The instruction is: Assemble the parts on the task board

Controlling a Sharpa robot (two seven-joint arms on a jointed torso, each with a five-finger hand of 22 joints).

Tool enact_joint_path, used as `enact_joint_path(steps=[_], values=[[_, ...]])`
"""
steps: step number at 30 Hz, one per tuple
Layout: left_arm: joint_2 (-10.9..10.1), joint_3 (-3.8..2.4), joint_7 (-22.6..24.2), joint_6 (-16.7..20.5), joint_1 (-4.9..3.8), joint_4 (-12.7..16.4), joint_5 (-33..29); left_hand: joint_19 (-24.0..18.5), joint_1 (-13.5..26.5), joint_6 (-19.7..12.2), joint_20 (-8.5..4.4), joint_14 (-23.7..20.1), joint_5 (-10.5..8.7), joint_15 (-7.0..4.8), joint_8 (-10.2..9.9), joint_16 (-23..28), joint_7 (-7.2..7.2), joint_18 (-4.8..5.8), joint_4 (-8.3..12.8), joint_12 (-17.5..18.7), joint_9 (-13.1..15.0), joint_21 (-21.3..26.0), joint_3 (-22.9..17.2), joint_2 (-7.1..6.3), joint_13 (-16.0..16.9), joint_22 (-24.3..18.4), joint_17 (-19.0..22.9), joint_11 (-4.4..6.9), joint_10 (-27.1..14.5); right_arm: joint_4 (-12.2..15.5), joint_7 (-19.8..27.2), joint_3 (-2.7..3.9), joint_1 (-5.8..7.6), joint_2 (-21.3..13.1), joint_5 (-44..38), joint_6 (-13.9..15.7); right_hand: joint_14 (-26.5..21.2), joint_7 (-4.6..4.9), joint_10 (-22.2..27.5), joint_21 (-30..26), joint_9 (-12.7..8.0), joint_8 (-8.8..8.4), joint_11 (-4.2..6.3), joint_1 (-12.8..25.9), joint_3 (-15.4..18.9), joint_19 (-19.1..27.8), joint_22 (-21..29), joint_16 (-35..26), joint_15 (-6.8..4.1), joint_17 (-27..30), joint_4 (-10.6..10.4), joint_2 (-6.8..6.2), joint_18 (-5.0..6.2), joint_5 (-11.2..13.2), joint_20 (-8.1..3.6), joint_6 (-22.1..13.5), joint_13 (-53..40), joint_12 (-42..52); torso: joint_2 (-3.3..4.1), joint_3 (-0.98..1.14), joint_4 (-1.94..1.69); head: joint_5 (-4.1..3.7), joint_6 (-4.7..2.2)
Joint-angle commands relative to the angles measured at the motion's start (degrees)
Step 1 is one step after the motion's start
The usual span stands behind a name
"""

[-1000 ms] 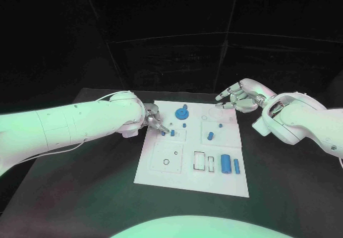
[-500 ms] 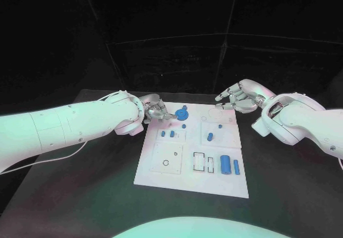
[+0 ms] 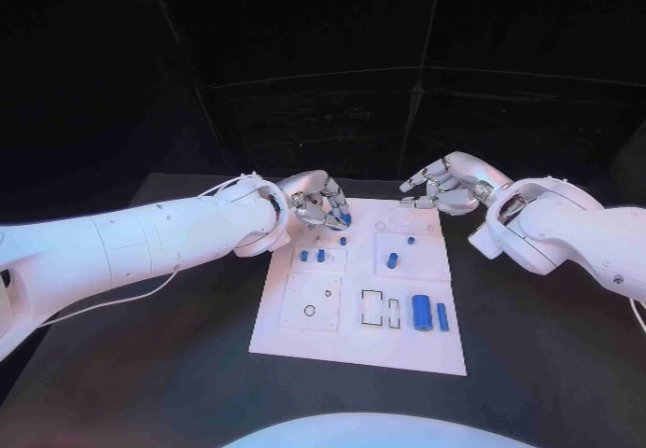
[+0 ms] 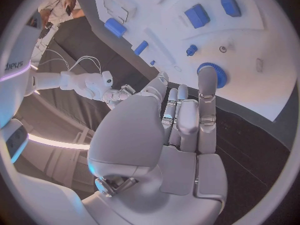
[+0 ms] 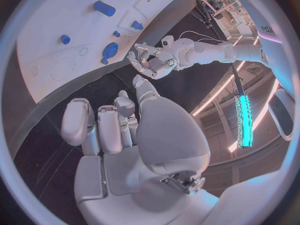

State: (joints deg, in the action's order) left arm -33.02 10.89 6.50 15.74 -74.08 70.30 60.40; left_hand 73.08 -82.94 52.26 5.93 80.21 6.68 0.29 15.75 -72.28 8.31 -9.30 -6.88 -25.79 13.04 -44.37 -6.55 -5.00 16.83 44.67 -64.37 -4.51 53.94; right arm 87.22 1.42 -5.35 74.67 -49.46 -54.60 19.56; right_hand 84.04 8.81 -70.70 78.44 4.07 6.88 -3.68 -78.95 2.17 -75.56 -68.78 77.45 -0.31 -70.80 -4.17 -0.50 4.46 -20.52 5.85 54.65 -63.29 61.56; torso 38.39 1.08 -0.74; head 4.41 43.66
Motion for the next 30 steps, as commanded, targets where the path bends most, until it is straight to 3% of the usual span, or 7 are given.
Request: enact_joint_path(steps=[1, 9, 20, 30], values=[[1.2, 0.01, 4.7, -2.4, 0.44, -1.4, 12.4, 3.0, -1.1, 0.7, 0.03, 1.9, 0.19, 0.01, -1.6, -2.9, 0.04, 0.88, 0.8, 2.0, -1.3, -5.7, -0.3, -0.10, -2.2, 5.3, -3.1, -0.42, 0.1, 0.1, 0.6, 0.03, 0.11, 0.1, 0.0, 0.9, 1.7, 0.00, 1.6, -0.7, -0.1, -0.08, -0.01, -0.3, -0.1, 0.8, 0.7, -0.8, -0.29, 0.7, -0.1, 0.39, 0.49, -0.4, -0.06, -0.2, 1.7, -1.9, 0.06, -0.01, -0.01, -0.25, -0.13], [3.6, 0.01, 2.1, -5.6, 1.29, -4.0, 18.9, 7.6, -0.7, 2.7, -0.06, 4.9, 0.15, -0.08, -3.9, -7.7, -0.21, 2.69, 1.6, 4.8, -3.3, -16.0, -0.4, -0.59, -5.9, 15.2, -8.3, -0.49, 1.0, 0.1, 0.7, 0.03, 0.11, 0.2, 0.0, 0.9, 1.6, 0.01, 2.6, -1.1, -0.1, -0.10, -0.01, -0.5, -0.1, 1.1, 1.2, -1.3, -0.30, 1.2, -0.2, 0.42, 0.60, -0.4, -0.07, -0.3, 3.4, -3.7, 0.01, -0.03, -0.01, -0.51, -0.24], [5.3, -0.03, -0.2, -7.3, 1.48, -6.1, 22.5, 9.2, -0.4, 4.6, -0.43, 5.7, 0.19, -0.44, -5.3, -7.8, -0.44, 3.12, 2.1, 6.6, -4.5, -18.8, 0.0, -0.35, -8.1, 17.9, -7.3, -0.24, 2.5, 0.1, 0.7, 0.03, 0.11, 0.4, 0.0, 0.8, 1.6, 0.01, 2.9, -1.2, -0.1, -0.10, -0.01, -0.5, -0.1, 1.2, 1.3, -1.4, -0.30, 1.3, -0.3, 0.40, 0.62, -0.4, -0.07, -0.3, 4.0, -4.3, 0.00, 0.00, -0.06, -0.85, -0.05], [6.2, -0.06, -1.9, -8.0, 1.49, -7.4, 23.4, 9.7, -1.4, 6.1, -0.61, 5.9, 0.31, -0.64, -5.9, -7.7, -0.62, 3.33, 2.8, 7.8, -5.0, -19.7, -1.6, 0.92, -9.5, 19.0, -6.7, -0.09, 4.2, 0.1, 0.7, 0.03, 0.11, 0.4, 0.0, 0.8, 1.6, 0.01, 2.9, -1.2, -0.1, -0.10, -0.01, -0.5, -0.1, 1.2, 1.3, -1.4, -0.30, 1.3, -0.3, 0.40, 0.62, -0.4, -0.07, -0.3, 4.0, -4.3, -0.05, 0.01, -0.09, -0.87, 0.09]])
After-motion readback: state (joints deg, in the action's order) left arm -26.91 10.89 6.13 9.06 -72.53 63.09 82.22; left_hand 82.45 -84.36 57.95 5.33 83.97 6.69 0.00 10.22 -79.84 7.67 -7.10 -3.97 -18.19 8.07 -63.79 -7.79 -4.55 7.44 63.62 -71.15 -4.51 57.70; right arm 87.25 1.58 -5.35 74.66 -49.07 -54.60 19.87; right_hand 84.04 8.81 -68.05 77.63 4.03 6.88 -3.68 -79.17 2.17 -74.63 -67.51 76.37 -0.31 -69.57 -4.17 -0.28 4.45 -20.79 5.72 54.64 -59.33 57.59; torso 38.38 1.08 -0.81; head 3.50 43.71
